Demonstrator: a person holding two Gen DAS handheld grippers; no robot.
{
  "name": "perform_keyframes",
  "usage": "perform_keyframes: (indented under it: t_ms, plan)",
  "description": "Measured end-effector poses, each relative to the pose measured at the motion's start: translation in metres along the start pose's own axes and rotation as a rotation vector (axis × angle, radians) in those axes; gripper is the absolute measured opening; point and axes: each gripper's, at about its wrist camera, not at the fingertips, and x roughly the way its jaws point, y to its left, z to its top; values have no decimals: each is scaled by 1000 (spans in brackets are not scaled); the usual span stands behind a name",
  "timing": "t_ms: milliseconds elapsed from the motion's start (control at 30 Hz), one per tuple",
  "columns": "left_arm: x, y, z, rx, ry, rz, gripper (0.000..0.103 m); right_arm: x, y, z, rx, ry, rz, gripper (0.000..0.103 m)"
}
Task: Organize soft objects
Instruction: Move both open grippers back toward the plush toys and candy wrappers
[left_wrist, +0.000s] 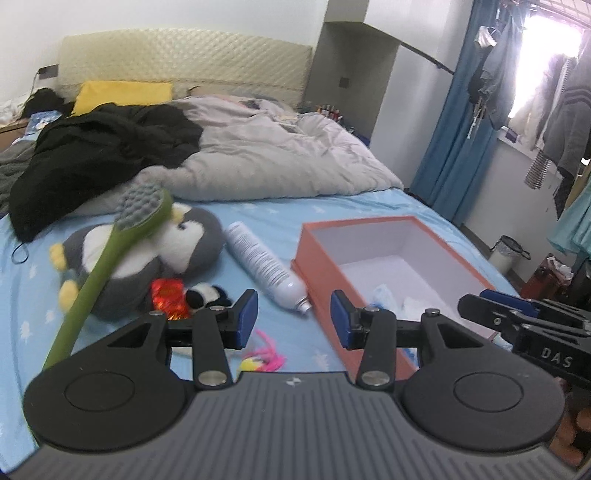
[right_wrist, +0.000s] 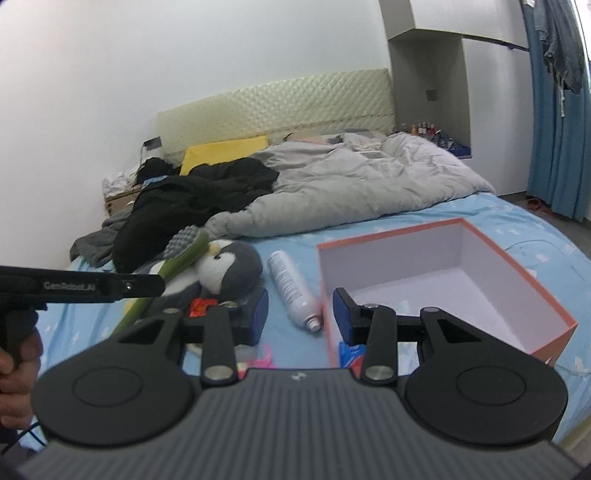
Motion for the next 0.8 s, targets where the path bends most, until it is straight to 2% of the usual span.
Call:
perform_keyframes:
  t_ms: [233, 433, 600, 800]
  plan:
    - [-8, 23, -33, -30, 31, 21, 50, 3, 18, -26, 19, 46, 19, 41]
    - [-7, 47, -59, -57, 72, 42, 50, 14, 41, -56, -25, 95, 49, 41]
    - [-12, 61, -80, -59, 67, 98, 50, 21, 58, -75, -24, 139, 85, 41]
    - [-15, 81, -109, -131, 75, 138, 50, 33, 74, -89, -48, 208, 96, 41]
